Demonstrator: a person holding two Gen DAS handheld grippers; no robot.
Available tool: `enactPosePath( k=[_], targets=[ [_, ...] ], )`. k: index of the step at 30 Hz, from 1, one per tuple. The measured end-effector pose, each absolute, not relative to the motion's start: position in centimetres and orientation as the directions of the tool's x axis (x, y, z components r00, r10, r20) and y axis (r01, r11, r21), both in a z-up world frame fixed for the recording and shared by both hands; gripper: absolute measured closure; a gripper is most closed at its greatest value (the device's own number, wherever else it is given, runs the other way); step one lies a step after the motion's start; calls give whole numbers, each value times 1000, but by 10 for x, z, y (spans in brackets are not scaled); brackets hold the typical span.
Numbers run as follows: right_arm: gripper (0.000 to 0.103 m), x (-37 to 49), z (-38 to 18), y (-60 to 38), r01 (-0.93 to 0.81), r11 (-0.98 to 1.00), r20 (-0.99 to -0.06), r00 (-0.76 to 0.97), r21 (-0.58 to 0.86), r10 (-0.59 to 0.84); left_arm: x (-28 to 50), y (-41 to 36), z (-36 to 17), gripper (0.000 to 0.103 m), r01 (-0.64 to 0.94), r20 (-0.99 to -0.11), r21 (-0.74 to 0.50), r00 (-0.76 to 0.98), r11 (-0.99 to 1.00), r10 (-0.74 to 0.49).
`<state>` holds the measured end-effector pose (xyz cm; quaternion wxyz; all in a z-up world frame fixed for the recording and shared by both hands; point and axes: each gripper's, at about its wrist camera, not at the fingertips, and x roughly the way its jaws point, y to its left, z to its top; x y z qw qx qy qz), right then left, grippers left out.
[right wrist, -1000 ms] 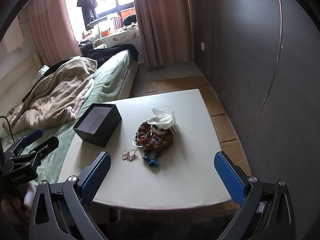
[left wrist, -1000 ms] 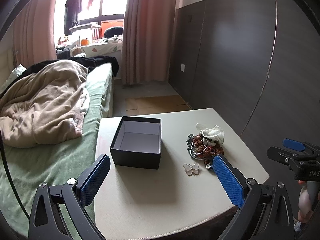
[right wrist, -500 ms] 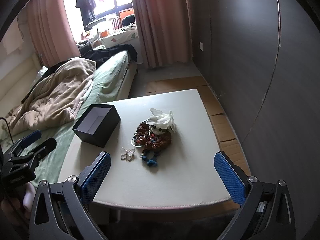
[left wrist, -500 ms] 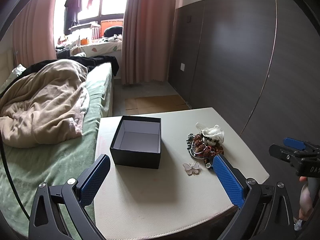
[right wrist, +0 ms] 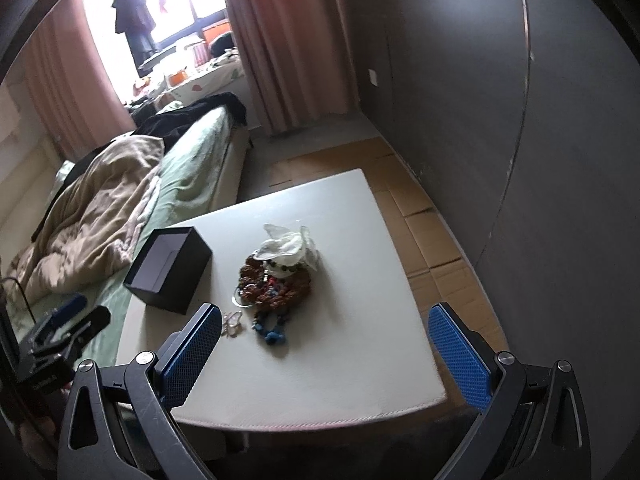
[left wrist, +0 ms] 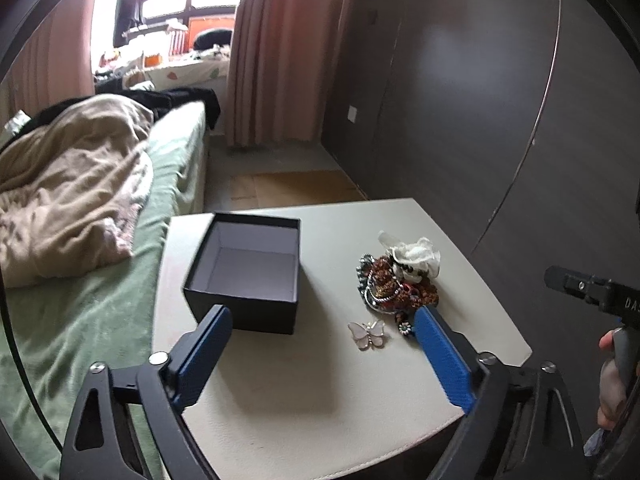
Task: Organize jewelry
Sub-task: 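Reach the left gripper to the white butterfly brooch and grasp it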
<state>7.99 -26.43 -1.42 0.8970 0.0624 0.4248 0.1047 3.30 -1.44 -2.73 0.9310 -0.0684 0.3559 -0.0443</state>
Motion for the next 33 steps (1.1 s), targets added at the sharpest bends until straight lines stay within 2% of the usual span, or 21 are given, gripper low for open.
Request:
enactPosePath(
  k=[5,14,22,33],
  targets=[
    [0,83,-17,-266,-120,972,-759,608,203,233,47,-25,-44,22,56,-698,-159,699,986,-152],
    [0,94,-25,-275,-83,969,-781,578,234,238,69,-53,-77,22,91,-767,-115,625,989,-147],
    [0,100,-35,-281,-75,978,-814,544,195,204,93,-69,-107,22,92,-828,-72,550,993,-111],
    [0,108,-37,-295,-63,976,-819,536,206,208,107,-85,-129,22,87,-845,15,534,996,-34]
  ],
)
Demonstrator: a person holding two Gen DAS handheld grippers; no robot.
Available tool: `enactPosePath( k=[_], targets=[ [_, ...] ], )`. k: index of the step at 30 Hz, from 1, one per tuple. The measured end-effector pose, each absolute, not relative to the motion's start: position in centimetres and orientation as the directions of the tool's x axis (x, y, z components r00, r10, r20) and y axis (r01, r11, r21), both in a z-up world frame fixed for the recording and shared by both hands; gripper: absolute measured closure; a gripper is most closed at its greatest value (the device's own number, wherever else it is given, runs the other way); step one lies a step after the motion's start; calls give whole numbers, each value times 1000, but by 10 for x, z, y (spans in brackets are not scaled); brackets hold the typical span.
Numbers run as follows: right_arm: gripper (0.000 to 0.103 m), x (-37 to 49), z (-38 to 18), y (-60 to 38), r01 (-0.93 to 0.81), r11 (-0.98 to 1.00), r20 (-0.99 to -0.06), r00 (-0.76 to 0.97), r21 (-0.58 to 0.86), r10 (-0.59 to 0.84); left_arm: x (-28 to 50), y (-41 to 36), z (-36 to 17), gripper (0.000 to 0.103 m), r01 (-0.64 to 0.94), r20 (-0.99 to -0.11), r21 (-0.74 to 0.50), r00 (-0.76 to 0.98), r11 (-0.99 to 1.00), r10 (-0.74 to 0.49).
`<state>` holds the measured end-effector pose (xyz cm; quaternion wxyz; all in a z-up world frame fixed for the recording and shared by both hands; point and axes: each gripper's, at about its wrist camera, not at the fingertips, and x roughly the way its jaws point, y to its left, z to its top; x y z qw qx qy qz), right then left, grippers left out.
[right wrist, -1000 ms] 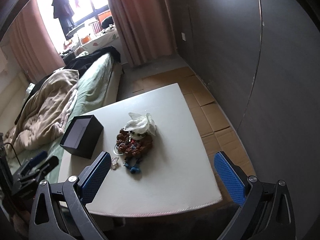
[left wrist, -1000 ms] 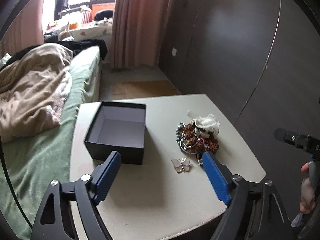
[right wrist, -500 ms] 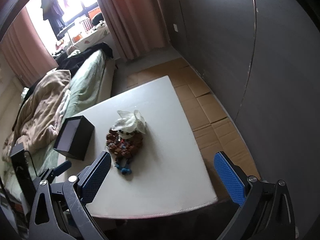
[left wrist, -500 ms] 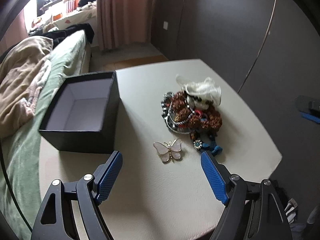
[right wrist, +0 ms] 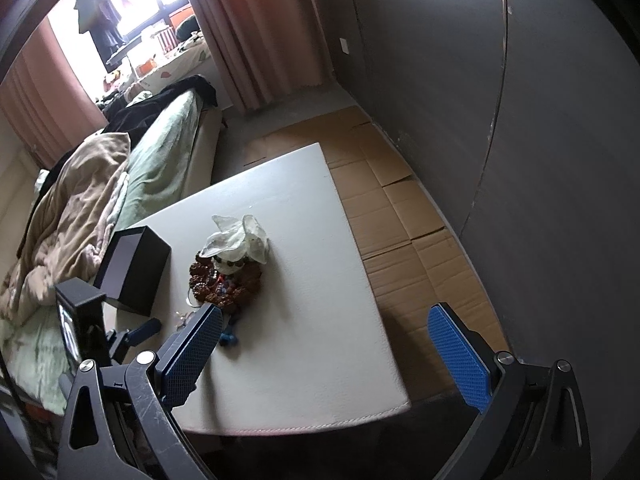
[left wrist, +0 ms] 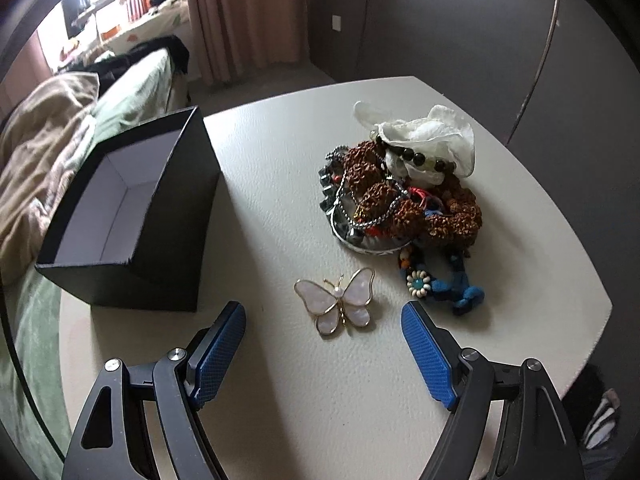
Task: Organize jewelry
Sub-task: 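Reach the left gripper to the white butterfly brooch and grasp it, then carry the butterfly brooch with the left gripper into the black box while the right gripper grasps the white pouch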
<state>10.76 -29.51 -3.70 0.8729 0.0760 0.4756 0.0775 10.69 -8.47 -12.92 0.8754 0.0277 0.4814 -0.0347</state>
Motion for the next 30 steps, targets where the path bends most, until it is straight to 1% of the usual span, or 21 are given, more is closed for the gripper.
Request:
enactPosePath(
  k=[4,5,7,9,10,11,12,19,23,27,29,30],
  targets=[
    [0,110,-36,-300,-57,975,-816,539,214,210,109,-84,-130,23,87,-841,5,539,996,-43],
    [0,111,-36,-300,-53,975,-816,538,217,211,109,-83,-130,25,90,-840,3,540,996,-46],
    [0,113,-38,-301,-47,975,-819,534,219,209,108,-84,-128,32,102,-838,4,542,995,-52],
    [0,114,-39,-300,-48,976,-822,531,215,207,108,-86,-127,48,117,-836,2,545,993,-62],
    [0,114,-39,-300,-49,976,-822,530,212,206,107,-86,-126,53,121,-836,2,546,993,-65],
    [0,115,-40,-298,-50,976,-824,529,210,205,108,-86,-125,63,124,-836,1,545,992,-67],
    [0,115,-40,-297,-52,977,-824,528,209,204,108,-85,-125,66,125,-838,-3,541,992,-71],
    [0,120,-45,-287,-68,975,-829,516,212,216,110,-73,-120,67,112,-843,-76,523,991,-124],
    [1,126,-51,-281,-76,972,-832,505,221,228,108,-65,-104,67,101,-823,-120,546,988,-156],
    [6,133,-56,-270,-96,967,-834,491,237,253,107,-60,-86,67,104,-793,-151,580,983,-183],
    [15,138,-59,-264,-105,960,-834,478,259,277,107,-56,-77,67,101,-779,-169,596,980,-195],
    [17,142,-61,-262,-106,956,-834,469,274,291,107,-54,-73,67,99,-772,-178,603,979,-201]
  ],
)
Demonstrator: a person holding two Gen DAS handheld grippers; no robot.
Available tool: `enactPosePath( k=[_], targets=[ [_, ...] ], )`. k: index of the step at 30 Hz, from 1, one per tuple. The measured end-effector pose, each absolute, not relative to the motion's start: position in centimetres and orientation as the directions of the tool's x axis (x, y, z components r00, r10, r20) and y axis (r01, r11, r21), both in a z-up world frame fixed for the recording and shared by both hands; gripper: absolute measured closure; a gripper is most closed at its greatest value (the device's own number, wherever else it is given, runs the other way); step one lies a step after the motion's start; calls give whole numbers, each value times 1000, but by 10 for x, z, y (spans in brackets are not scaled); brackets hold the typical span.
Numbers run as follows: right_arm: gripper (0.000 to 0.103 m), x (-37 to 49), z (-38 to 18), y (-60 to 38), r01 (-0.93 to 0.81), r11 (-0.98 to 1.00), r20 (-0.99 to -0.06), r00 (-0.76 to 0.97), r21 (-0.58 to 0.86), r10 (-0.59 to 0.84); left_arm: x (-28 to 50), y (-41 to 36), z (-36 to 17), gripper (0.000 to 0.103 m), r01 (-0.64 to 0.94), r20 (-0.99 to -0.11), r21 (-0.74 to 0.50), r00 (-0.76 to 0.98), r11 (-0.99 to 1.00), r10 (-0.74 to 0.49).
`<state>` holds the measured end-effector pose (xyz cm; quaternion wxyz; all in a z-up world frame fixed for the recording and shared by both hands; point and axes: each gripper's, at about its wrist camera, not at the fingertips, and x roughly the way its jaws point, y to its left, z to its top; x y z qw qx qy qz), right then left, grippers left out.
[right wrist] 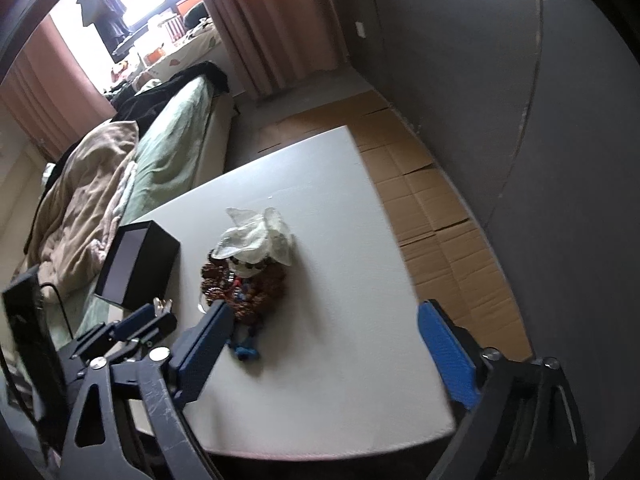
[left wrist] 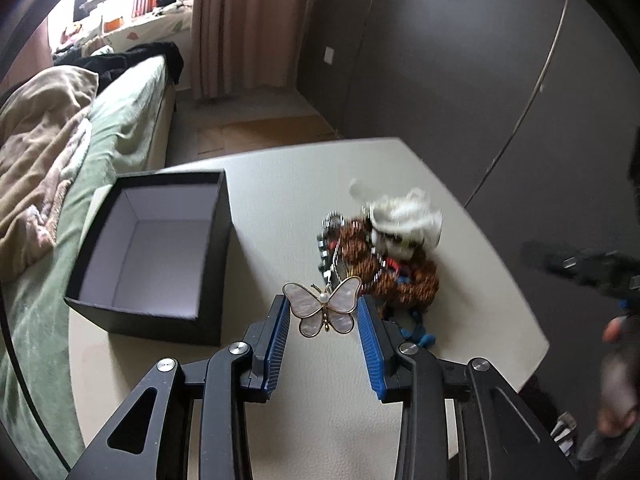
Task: Organize jewelry
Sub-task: 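Carry the butterfly brooch with the left gripper into the black box while the right gripper grasps the white pouch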
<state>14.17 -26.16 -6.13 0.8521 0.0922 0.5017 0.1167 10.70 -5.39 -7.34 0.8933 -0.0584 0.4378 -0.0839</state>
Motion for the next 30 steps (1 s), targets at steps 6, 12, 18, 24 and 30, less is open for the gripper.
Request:
enactPosePath(
  k=[6,12,18,24,30],
  targets=[
    [30,166,-73,-246,-111,925,-813,448,363,373,112,-38,-57,67,82,-738,-213,640,974,-215],
    [40,189,-84,-234,-84,904,-794,449,418,409,121,-18,-49,67,58,-718,-242,660,969,-219],
    [57,210,-103,-224,-47,894,-798,433,445,420,130,8,-46,67,14,-708,-267,675,964,-206],
    [97,220,-114,-214,-39,891,-808,404,453,428,140,35,-47,67,-41,-712,-280,679,959,-178],
    [100,215,-90,-216,-68,850,-736,468,522,489,146,53,-49,67,-79,-718,-298,675,951,-169]
  ],
)
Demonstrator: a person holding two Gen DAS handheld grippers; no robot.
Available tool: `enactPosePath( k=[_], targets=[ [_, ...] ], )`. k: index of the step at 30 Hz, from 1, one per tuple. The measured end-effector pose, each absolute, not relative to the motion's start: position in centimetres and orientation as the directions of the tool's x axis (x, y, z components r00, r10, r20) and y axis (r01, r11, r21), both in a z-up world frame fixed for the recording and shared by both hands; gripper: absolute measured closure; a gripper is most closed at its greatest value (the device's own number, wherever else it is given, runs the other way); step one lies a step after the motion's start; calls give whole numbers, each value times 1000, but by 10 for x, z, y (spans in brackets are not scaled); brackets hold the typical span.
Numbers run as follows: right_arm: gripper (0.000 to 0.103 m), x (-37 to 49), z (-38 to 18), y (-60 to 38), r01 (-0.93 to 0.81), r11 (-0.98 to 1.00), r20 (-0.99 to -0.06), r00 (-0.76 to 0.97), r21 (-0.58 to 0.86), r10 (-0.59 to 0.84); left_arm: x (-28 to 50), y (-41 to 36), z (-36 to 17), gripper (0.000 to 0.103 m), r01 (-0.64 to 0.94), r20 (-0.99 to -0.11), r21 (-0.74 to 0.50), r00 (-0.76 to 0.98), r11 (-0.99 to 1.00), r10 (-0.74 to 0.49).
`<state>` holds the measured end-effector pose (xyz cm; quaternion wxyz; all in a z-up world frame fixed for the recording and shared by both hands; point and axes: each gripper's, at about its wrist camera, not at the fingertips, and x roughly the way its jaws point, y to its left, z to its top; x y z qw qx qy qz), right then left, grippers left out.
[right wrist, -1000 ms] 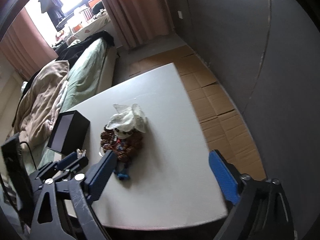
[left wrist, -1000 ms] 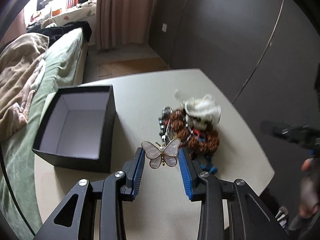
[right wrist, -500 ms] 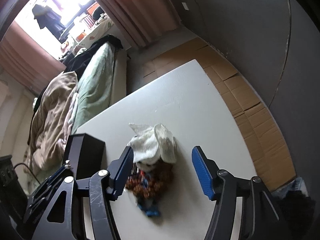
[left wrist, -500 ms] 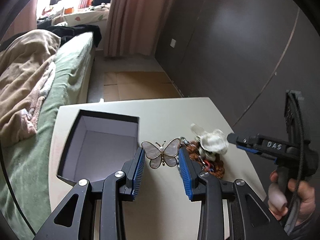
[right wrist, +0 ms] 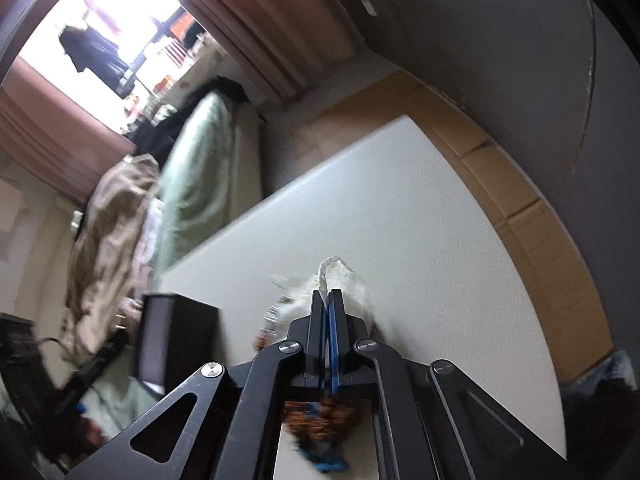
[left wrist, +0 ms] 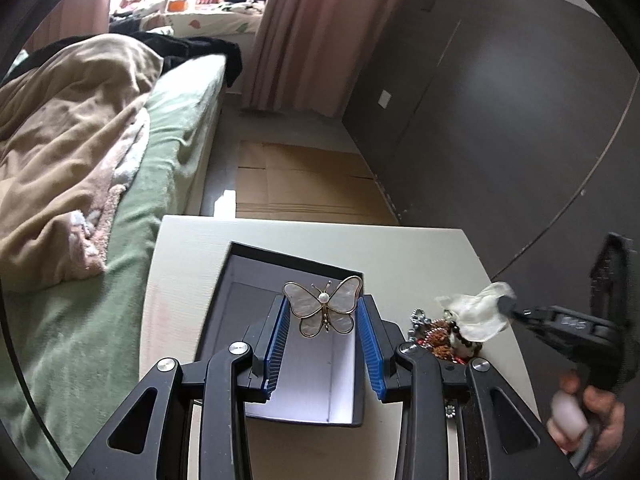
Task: Organize jewelry
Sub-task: 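Carry the butterfly brooch with the left gripper into the black box while the right gripper grasps the white pouch, then drop the white pouch into the black box with the right gripper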
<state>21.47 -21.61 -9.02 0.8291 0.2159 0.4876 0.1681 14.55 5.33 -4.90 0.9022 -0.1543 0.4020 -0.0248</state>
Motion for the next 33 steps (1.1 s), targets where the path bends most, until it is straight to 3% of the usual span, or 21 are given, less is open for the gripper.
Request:
enactPosePath(
  k=[5,7,9,11,22,33],
  targets=[
    [100,204,-62,-205,-159,809,-654,511,566,558,146,58,-47,66,-109,-713,-302,686,947,-149],
    [100,200,-54,-198,-191,790,-621,524,582,584,146,58,-45,54,-100,-701,-315,694,944,-160],
    [100,197,-49,-196,-212,777,-599,529,592,601,144,61,-42,25,-114,-692,-327,704,938,-155],
    [100,195,-46,-192,-228,760,-577,529,609,622,141,65,-39,20,-129,-682,-336,717,933,-146],
    [100,179,-30,-148,-331,691,-504,497,642,706,122,101,-25,20,-192,-662,-383,739,904,-123],
    [100,180,-38,-79,-395,657,-517,409,643,752,101,136,-10,20,-255,-631,-423,771,870,-81]
  ],
)
